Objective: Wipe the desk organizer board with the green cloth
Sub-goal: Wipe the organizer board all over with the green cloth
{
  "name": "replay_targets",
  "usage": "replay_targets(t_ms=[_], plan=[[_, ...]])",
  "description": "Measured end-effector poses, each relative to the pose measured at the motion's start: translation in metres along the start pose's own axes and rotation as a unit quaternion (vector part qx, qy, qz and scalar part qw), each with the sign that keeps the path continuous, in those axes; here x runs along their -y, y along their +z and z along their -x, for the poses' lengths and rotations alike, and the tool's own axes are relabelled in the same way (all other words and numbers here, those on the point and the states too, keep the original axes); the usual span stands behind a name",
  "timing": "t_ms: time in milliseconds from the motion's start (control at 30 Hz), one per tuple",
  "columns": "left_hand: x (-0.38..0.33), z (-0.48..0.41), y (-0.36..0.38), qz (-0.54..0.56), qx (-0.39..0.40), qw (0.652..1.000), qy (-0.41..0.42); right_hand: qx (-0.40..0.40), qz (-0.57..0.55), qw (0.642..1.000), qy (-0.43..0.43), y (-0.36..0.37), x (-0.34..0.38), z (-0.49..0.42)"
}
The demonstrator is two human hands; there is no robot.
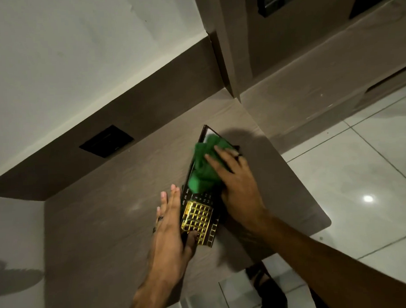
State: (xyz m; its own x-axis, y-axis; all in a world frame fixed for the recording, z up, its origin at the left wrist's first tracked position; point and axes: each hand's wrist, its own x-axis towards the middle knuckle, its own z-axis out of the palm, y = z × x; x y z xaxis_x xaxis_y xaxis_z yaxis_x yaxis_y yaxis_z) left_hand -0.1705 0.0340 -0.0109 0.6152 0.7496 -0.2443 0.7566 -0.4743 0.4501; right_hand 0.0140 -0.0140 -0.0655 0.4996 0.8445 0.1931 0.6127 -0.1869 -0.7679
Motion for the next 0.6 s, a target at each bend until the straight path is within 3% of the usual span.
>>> replay_targets(t_ms=[67,133,233,367,467,600], plan=[[-0.001,0.003,-0.001,0.017,0.002,1.0,-0.013,0.04,0.031,0.999,-0.003,0.004,-0.006,0.025],[0.002,0.002,-0.003,0.018,0.001,1.0,-0.008,0.092,0.028,0.992,-0.076,0.011,0.004,0.05],[0.005,-0.004,-0.002,-0.021,0.007,1.0,0.002,0.084,0.0,0.985,-0.152,0.014,0.012,0.023],[0.002,-0.006,-0.003,-0.029,0.014,0.999,0.014,0.052,-0.013,0.991,-0.119,-0.001,-0.005,-0.009],[0.002,-0.005,-0.004,-0.028,0.013,0.999,0.01,0.097,-0.001,0.992,-0.082,0.006,-0.014,0.037],[0.0,-0.007,-0.003,-0.029,0.018,0.999,0.02,0.132,0.004,0.965,-0.226,0.016,0.003,0.045]])
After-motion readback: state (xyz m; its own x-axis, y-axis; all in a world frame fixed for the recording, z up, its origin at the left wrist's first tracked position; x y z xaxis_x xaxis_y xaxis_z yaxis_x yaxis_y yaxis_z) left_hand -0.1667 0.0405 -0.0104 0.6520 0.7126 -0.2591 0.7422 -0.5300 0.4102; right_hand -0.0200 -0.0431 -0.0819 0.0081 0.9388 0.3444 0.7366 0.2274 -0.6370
